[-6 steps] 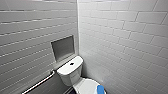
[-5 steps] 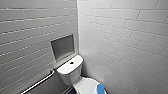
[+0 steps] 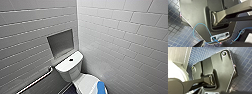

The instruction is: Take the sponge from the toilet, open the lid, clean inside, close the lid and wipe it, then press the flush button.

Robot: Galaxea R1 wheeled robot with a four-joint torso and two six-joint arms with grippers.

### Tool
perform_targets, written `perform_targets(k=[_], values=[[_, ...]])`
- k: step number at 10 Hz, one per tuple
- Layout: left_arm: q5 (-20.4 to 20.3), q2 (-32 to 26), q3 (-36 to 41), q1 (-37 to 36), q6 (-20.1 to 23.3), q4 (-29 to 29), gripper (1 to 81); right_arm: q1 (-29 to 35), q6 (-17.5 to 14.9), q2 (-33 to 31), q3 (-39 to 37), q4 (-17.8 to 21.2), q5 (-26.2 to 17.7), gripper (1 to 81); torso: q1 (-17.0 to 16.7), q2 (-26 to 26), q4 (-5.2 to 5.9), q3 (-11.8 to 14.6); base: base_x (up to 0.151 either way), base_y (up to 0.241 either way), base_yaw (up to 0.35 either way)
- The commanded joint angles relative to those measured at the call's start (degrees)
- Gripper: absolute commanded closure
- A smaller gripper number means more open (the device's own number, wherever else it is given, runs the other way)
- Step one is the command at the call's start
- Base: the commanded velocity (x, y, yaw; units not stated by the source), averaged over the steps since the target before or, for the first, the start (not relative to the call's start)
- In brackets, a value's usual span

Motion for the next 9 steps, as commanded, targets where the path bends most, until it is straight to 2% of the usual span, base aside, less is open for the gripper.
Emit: perform_targets(k=[1,3,5,6,9], values=[[3.76,0.20,0.68,0.05,0.33,-0.59,1.0,8.40,4.61,-7.66,3.49,0.59,-1.94,1.0,3.67,-5.66,0.00,0.02,0.000,0.000,0.000],[3.85,0.73,0.33,0.23,0.24,-0.85,1.0,12.53,4.52,-7.75,3.66,0.59,-4.84,1.0,6.08,-9.51,0.00,-0.59,0.000,0.000,0.000],[3.94,1.34,0.24,0.84,0.24,-1.73,1.0,16.58,4.70,-7.49,3.49,0.68,-5.54,1.0,8.81,-13.84,0.00,-0.64,0.000,0.000,0.000],[3.94,1.69,0.24,1.46,0.33,-1.73,1.0,18.76,4.96,-8.02,4.98,0.68,-5.72,1.0,10.16,-16.00,0.00,-4.52,0.000,0.000,0.000],[3.76,2.66,-0.02,2.96,0.33,-1.65,1.0,24.58,5.14,-7.66,5.77,0.85,-8.71,1.0,13.40,-21.18,0.00,-9.26,0.000,0.000,0.000]])
